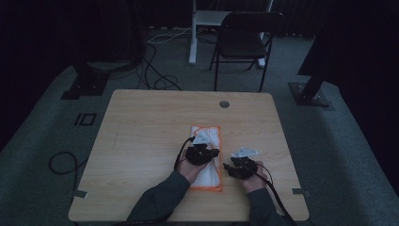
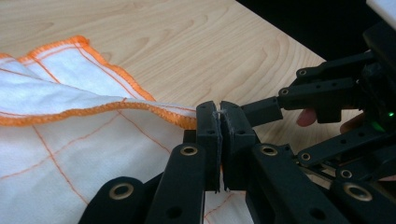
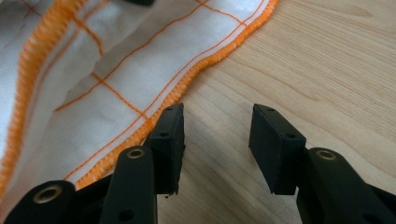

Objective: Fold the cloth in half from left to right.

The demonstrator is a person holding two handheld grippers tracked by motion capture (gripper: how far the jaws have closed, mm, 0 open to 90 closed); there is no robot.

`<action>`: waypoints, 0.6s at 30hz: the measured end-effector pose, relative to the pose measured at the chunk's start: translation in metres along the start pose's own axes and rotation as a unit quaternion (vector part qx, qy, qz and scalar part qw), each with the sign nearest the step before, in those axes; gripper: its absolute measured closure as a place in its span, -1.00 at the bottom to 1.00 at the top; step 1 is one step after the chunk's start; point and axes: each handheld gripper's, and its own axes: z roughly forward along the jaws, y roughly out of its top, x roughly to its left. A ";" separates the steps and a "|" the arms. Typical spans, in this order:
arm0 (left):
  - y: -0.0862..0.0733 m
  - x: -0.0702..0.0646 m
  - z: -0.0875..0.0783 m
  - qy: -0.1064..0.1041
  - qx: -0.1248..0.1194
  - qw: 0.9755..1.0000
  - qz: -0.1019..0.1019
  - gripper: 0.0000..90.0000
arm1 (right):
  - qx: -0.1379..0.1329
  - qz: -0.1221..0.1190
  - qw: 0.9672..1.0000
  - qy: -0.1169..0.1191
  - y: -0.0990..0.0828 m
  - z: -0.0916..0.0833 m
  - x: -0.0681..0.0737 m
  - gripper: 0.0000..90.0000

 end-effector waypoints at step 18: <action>-0.008 0.006 -0.032 0.035 -0.002 0.999 0.025 0.68 | -0.039 0.006 0.999 0.000 0.012 -0.005 -0.003 0.24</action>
